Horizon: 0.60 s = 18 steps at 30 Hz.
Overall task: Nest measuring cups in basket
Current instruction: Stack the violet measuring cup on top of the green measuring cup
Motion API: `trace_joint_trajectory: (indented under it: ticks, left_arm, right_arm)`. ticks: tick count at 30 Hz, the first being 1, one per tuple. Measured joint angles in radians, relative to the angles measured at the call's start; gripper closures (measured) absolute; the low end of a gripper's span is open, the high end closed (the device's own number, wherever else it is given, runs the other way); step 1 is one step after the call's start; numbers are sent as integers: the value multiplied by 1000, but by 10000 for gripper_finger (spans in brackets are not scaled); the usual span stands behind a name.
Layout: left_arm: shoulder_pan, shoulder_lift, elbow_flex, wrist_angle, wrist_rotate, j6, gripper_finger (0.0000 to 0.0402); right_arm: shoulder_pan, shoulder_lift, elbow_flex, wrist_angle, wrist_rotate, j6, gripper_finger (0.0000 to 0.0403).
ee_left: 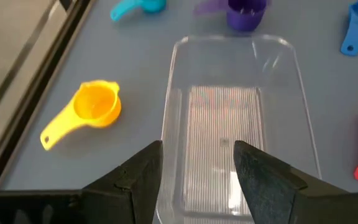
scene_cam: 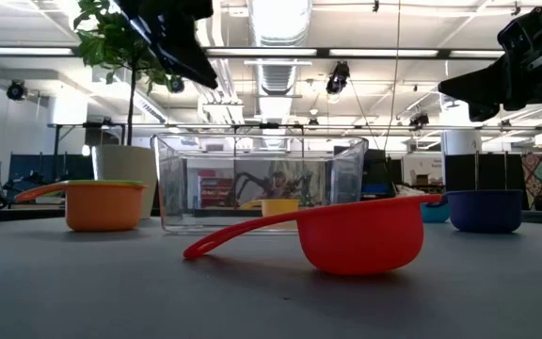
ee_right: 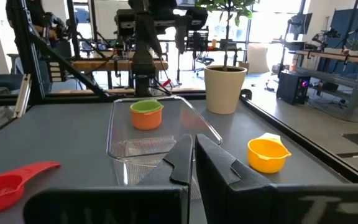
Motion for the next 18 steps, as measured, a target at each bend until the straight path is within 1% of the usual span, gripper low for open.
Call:
trace_joint_trajectory:
  ticks: [5,18]
  left_arm:
    - [0,0,0,48,0,37,221]
    - [2,0,0,86,0,40,221]
  right_arm:
    - [0,0,0,0,0,0,394]
    - [0,0,0,0,0,0,394]
